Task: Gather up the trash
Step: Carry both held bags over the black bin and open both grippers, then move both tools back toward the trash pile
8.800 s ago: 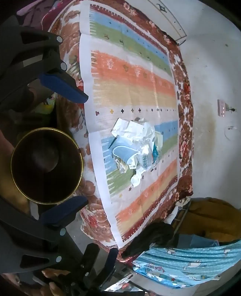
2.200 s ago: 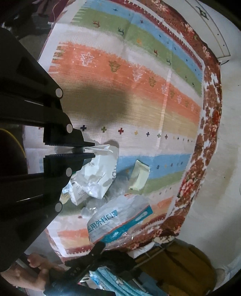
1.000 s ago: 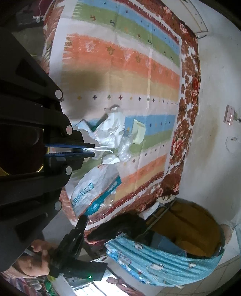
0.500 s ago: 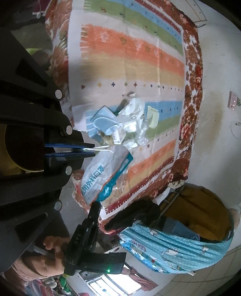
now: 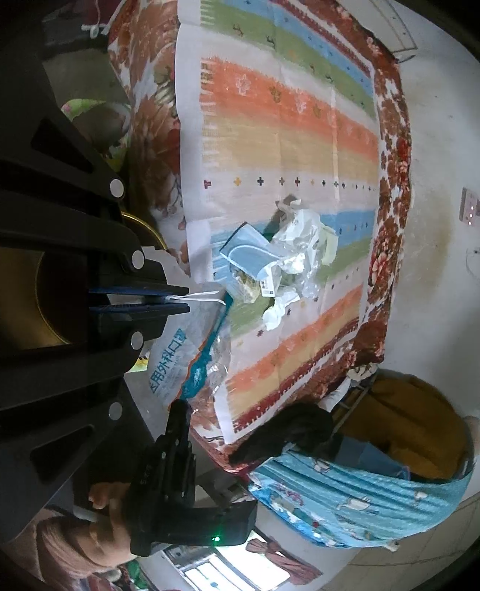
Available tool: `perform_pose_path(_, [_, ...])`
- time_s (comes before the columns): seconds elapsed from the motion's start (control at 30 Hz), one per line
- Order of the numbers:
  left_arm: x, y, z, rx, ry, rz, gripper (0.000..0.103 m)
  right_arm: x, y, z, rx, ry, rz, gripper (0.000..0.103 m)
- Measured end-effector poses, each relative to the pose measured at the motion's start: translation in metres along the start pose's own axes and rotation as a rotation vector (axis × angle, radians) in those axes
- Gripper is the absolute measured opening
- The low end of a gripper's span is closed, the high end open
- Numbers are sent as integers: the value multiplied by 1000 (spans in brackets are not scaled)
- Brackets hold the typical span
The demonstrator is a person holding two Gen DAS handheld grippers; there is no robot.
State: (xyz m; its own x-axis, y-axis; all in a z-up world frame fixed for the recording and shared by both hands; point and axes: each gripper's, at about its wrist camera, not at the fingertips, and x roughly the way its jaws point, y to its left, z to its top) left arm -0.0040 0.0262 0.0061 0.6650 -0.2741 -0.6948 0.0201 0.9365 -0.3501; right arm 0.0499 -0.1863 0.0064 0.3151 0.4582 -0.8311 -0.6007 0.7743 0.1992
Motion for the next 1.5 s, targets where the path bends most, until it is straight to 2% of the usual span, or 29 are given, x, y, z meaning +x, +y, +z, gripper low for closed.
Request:
perform_pose_path(0.43, [22,-13,-26,16,77,25,3,27,17,-40,16,116,-20,7])
perform_pose_path(0.73, [29,-17,-30,18,108,28,3,32,15,-45,45,136,-27,7])
perform_pose_path(0.8, [31,-18,-30,17,116,32,16,38,12,-46,63,164,-25,10])
perform_pose_path(0.83, [31,-15,-30,6,111,50,32,39,11,-46,73,176,-20,12])
perform_pose_path(0.87, [30,-14,-29,0,103,63,38,41,9,-46,85,182,-16,17])
perform_pose_path(1.0, [30,-16,-28,13,101,72,37,40,9,-44,88,164,-6,23])
perform_pose_path(1.07, [31,-19,-29,33,100,93,37,39,8,-43,102,158,11,29])
perform_pose_path(1.23, [32,-15,-26,14,100,101,37,38,6,-39,116,137,23,31])
perform_pose_path(1.33, [32,-14,-26,6,100,104,37,35,6,-37,112,115,27,38])
perform_pose_path(1.5, [35,-9,-21,-21,101,116,37,33,3,-29,122,87,42,40])
